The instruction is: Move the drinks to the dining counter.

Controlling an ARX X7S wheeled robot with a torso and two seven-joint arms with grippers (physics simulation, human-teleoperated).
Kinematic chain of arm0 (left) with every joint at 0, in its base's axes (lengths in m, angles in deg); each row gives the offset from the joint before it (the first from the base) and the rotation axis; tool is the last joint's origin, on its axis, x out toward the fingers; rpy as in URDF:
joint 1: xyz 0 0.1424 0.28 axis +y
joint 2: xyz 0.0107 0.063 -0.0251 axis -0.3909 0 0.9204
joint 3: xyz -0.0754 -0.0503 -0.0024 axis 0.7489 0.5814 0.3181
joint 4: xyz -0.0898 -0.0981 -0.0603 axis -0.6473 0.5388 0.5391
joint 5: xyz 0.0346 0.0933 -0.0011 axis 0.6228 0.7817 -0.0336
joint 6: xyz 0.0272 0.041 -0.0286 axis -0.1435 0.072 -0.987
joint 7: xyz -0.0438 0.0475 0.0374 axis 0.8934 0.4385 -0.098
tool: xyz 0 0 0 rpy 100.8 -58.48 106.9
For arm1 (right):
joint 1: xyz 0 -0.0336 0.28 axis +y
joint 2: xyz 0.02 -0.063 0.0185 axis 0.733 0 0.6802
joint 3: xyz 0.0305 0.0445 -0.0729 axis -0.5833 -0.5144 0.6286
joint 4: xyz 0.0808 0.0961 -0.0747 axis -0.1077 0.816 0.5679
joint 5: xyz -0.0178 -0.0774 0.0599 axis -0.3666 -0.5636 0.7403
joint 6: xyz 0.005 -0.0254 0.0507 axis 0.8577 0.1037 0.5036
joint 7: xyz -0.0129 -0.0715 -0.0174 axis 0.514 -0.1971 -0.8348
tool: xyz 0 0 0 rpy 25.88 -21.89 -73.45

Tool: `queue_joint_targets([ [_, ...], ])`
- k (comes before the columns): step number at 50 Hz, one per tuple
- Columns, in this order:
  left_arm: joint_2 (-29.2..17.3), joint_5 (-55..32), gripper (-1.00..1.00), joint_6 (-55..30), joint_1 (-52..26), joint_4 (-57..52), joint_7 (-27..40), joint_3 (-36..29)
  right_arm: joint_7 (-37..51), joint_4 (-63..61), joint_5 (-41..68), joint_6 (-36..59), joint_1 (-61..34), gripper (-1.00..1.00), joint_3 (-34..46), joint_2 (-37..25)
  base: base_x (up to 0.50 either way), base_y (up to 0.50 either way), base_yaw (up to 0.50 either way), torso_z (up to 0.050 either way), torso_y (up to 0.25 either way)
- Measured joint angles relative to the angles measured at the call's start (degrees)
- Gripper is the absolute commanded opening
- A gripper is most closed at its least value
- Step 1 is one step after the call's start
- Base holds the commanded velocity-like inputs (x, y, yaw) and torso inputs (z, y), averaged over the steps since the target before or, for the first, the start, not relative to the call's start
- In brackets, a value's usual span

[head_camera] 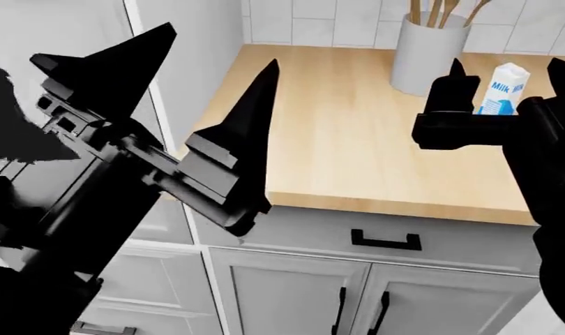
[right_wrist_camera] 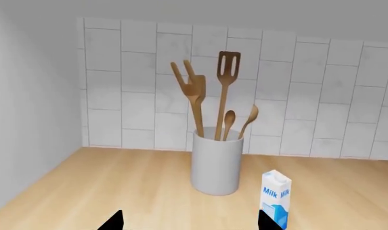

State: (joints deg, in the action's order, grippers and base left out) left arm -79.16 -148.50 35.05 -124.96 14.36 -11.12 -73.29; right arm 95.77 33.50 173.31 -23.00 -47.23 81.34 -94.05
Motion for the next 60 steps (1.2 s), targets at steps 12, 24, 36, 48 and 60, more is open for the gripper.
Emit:
queue_joint_targets([
  [12, -1.45, -15.81, 1.0, -9.31, -0.27, -6.04, 7.09, 20.89, 0.65, 1.45, 1.28, -0.25, 0.76, 1.0, 0.35, 0.39, 0.0, 0.0, 0.0, 0.0, 0.0],
  [24, -6.84, -28.2, 1.0, -19.23, 10.87, -5.81, 7.12, 53.45, 2.32, 3.09, 0.35, 2.67, -0.46, 1.0, 1.64, 3.01, 0.0, 0.0, 0.0, 0.0, 0.0],
  [36, -8.55, -33.32, 1.0, -23.34, 16.5, -5.4, 6.75, 68.21, 0.71, 2.93, -0.91, -1.24, 1.78, 1.0, 0.38, 1.62, 0.0, 0.0, 0.0, 0.0, 0.0],
  [48, -8.61, -35.05, 1.0, -25.0, 18.54, -5.31, 6.53, 73.44, 0.15, 2.78, -1.0, -3.57, 2.93, 1.0, -0.56, 0.71, 0.44, -0.07, 0.0, 0.0, 0.0],
  [60, -8.16, -35.43, 1.0, -25.89, 19.24, -5.23, 6.28, 75.05, 0.57, 3.3, -0.76, -3.01, 2.51, 1.0, -0.66, 1.04, 0.2, -0.02, 0.0, 0.0, 0.002],
])
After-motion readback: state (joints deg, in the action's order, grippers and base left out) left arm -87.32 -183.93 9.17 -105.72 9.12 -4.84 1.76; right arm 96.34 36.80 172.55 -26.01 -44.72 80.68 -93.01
